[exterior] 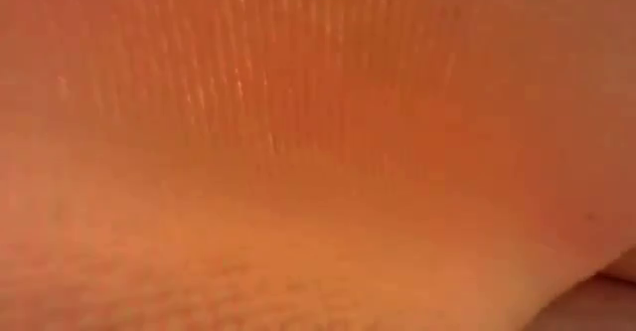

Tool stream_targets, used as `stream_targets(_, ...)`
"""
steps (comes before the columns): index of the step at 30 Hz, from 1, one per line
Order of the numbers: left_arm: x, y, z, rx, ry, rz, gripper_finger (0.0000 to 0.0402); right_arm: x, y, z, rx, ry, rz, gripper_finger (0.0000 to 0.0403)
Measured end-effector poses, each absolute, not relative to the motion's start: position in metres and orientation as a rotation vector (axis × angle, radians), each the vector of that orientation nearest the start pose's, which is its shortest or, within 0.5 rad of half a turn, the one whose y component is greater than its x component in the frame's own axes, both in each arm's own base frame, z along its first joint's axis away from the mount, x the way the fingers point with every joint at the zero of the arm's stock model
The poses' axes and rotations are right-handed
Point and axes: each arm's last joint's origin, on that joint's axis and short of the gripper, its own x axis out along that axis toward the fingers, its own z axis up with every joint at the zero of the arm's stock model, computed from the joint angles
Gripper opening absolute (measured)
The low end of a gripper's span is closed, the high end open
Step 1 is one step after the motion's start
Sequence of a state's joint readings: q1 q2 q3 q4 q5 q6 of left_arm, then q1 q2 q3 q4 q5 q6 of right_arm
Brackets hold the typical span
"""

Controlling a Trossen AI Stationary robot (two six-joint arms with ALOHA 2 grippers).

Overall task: Fold microfiber towels
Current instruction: Fold the bottom orange towel

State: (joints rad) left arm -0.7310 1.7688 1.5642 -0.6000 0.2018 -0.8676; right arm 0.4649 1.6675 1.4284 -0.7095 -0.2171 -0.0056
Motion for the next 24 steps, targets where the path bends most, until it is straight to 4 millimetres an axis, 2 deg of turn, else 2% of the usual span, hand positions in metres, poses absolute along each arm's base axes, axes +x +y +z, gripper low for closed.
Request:
stream_targets(4,0.290,-0.269,0.289,-0.493,1.130,-0.425,0.0006,0.322,0.154,0.281,-0.146,0.976,0.578,0.0011)
stream_targets(7,0.294,-0.272,0.275,-0.465,1.164,-0.398,0.0015,0.326,0.144,0.279,-0.159,0.990,0.526,0.0011)
stream_targets(12,0.298,-0.270,0.253,-0.400,1.246,-0.309,0.0015,0.330,0.132,0.276,-0.187,0.992,0.500,0.0011)
stream_targets(16,0.299,-0.268,0.240,-0.342,1.294,-0.266,0.0006,0.329,0.125,0.258,-0.186,1.028,0.484,0.0011)
stream_targets(24,0.307,-0.264,0.221,-0.291,1.332,-0.215,0.0017,0.325,0.123,0.231,-0.175,1.024,0.494,0.0011)
